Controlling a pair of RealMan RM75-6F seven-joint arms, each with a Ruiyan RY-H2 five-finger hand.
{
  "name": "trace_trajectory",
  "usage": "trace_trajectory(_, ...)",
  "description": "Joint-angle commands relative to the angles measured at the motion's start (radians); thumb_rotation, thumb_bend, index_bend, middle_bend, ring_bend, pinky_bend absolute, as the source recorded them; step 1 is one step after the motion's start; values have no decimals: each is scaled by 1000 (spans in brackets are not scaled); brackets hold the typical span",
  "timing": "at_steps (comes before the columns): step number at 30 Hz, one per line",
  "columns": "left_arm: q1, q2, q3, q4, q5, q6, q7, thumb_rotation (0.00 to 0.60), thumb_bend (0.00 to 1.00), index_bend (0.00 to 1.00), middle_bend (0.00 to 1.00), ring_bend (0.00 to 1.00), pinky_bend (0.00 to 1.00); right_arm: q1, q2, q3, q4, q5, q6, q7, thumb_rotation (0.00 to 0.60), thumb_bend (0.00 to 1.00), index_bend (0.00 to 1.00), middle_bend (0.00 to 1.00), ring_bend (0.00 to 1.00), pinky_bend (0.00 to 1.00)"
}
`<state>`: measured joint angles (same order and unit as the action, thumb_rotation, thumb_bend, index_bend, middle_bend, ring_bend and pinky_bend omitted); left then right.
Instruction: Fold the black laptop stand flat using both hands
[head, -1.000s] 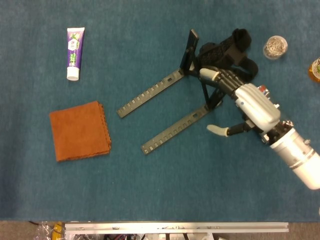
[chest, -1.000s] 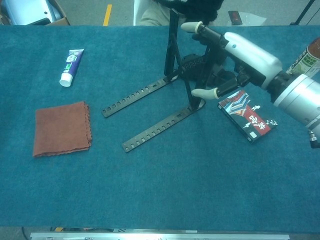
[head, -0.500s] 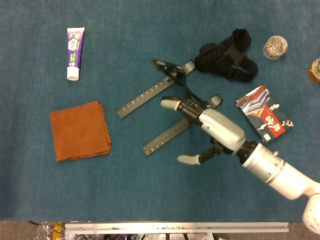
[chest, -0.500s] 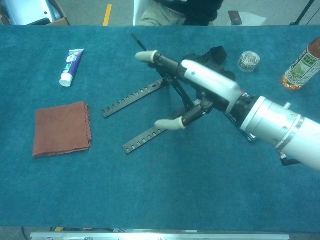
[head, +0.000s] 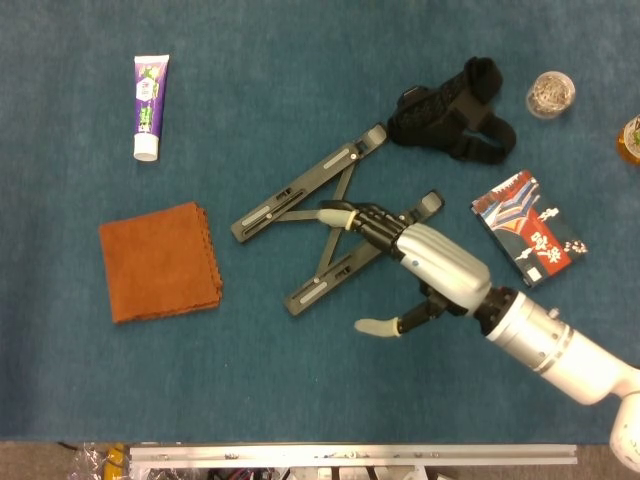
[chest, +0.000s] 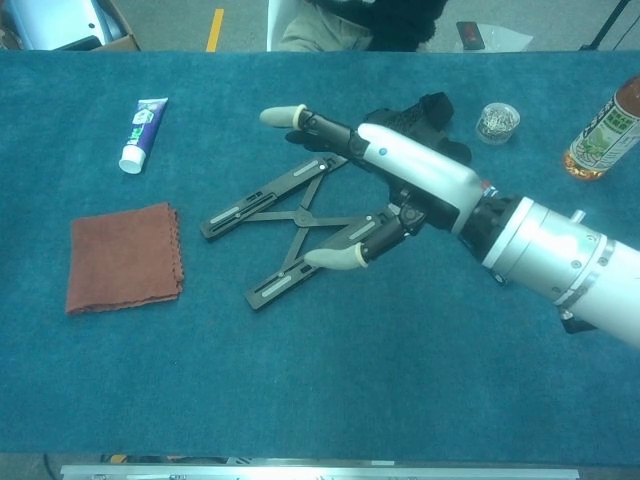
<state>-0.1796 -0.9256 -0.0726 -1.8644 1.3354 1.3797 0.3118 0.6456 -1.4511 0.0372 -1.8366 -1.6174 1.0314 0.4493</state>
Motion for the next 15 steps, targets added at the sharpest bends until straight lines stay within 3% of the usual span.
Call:
trace_trajectory(1, -5, -2, 3, -1, 3, -10, 4, 600, 284, 0, 0, 0, 0, -3, 19, 8, 2, 32, 0, -25, 600, 154, 0, 18, 0, 47)
trace_trajectory(5, -16, -8, 5, -5, 12, -21, 12, 600, 284, 0, 0, 0, 0, -2, 54, 3, 6, 58, -23, -87, 600, 155, 0, 18, 0, 47)
trace_trajectory(10, -27, -18, 6, -8, 19, -34, 22, 600, 284, 0, 0, 0, 0, -17, 75, -20, 38, 73, -24, -264, 600, 157, 0, 18, 0, 47)
trace_trajectory(15, -36, -27, 11, -11, 22, -49, 28, 600, 284, 0, 0, 0, 0, -27, 99, -35, 38, 114, -49, -317, 600, 158, 0, 21, 0, 47)
